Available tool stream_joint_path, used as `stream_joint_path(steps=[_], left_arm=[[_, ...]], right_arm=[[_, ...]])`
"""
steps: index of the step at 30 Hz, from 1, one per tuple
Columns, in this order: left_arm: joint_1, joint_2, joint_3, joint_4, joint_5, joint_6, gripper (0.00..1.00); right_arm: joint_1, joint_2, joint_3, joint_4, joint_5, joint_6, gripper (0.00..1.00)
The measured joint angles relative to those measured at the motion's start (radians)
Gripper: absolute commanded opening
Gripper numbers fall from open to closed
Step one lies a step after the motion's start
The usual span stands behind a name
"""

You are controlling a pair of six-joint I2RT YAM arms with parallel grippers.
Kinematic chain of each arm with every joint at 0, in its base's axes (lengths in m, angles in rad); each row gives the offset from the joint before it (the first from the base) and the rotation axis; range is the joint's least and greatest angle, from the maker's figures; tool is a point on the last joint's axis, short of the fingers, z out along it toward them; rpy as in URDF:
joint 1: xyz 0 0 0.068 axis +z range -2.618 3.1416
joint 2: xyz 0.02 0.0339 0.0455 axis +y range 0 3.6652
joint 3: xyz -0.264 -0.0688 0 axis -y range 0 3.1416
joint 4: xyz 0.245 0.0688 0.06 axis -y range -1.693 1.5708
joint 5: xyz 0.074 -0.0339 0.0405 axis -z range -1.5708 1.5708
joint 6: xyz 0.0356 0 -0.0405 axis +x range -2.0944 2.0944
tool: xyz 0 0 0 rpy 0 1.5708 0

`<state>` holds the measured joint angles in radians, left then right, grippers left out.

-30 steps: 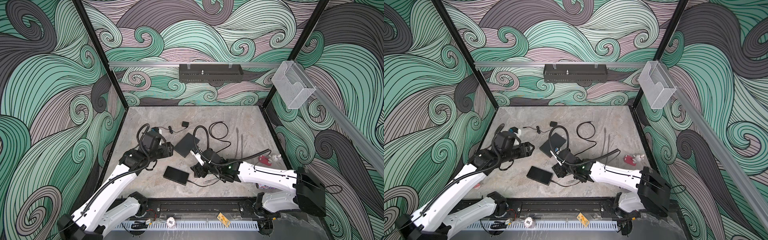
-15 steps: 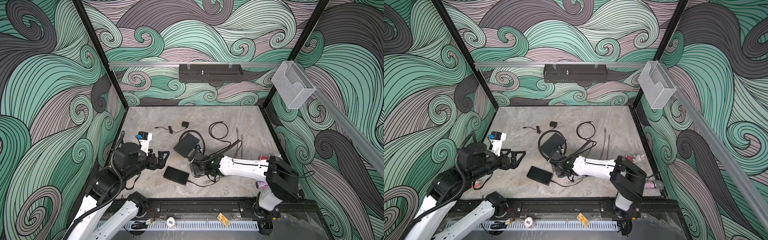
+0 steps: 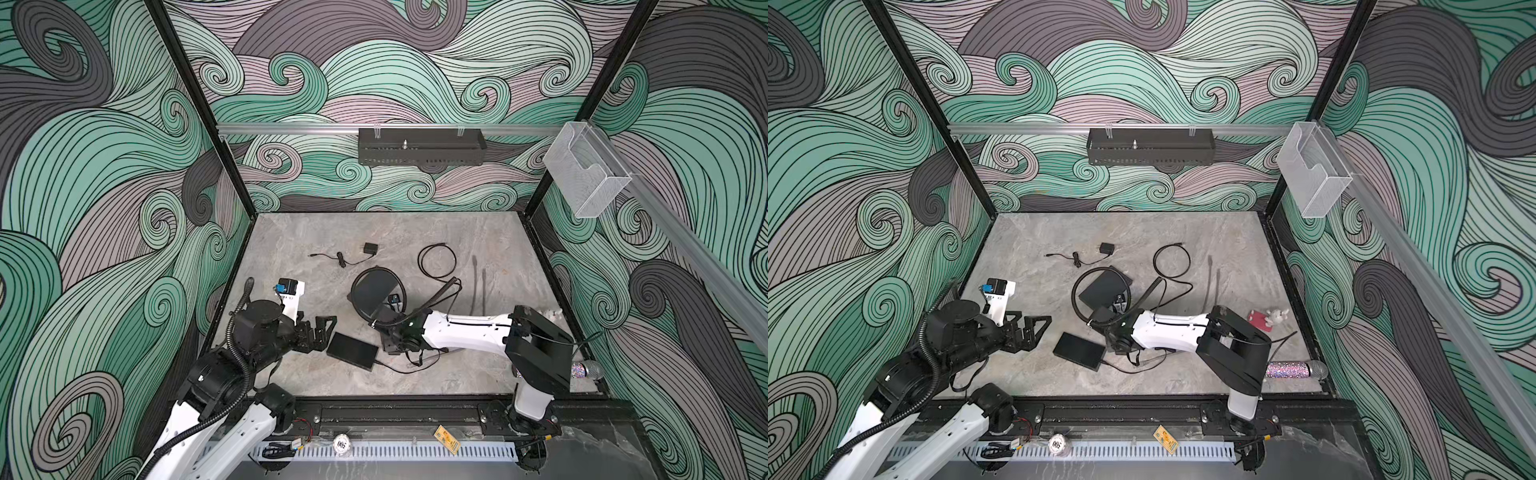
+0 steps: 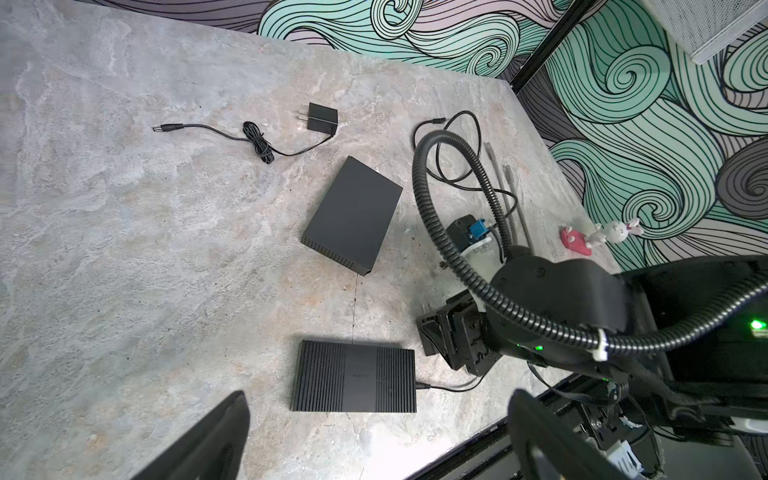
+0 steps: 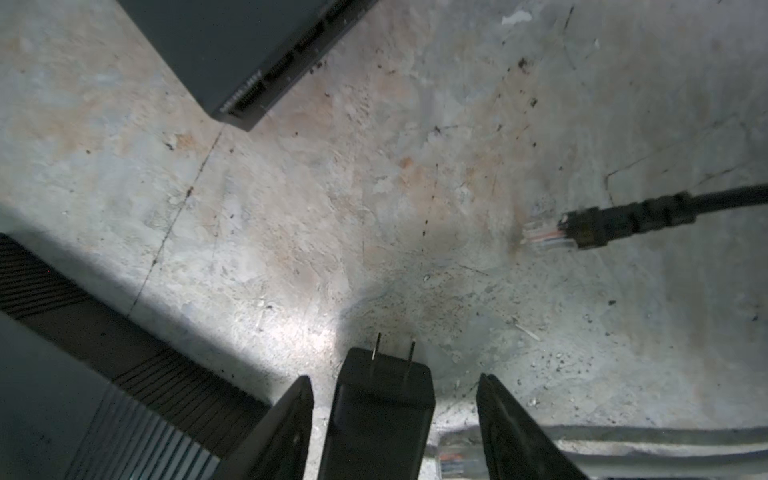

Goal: Insert the plug into the switch port

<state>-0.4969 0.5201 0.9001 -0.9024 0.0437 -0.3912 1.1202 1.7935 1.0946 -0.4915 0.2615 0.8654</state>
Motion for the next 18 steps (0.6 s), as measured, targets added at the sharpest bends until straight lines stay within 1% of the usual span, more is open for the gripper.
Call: stream_joint_path(steps=[2, 3, 4, 7, 13, 18], left_arm=[[0.000, -0.014, -0.005, 0.000, -0.008, -0.001, 0.99], [0.000, -0.024, -0.008, 0.000, -0.012, -0.002, 0.98], [0.000, -0.035, -0.011, 0.001, -0.014, -0.002, 0.99], [0.009, -0.066, -0.019, 0.003, -0.017, -0.002, 0.99], [0.048, -0.108, -0.023, 0.009, -0.011, -0.001, 0.99], [0.071, -0.135, -0.026, 0.015, -0.007, -0.001, 0.99]], right_arm=[[0.008, 0.005, 0.001, 0.000, 0.002, 0.022, 0.48], [0.013, 0.007, 0.002, -0.001, 0.002, 0.037, 0.42], [0.016, 0.010, 0.003, -0.001, 0.003, 0.046, 0.35], [0.025, 0.020, 0.015, -0.002, 0.010, 0.081, 0.28], [0.035, 0.040, 0.059, -0.047, 0.034, 0.111, 0.28], [0.050, 0.037, 0.157, -0.131, 0.108, 0.070, 0.29]])
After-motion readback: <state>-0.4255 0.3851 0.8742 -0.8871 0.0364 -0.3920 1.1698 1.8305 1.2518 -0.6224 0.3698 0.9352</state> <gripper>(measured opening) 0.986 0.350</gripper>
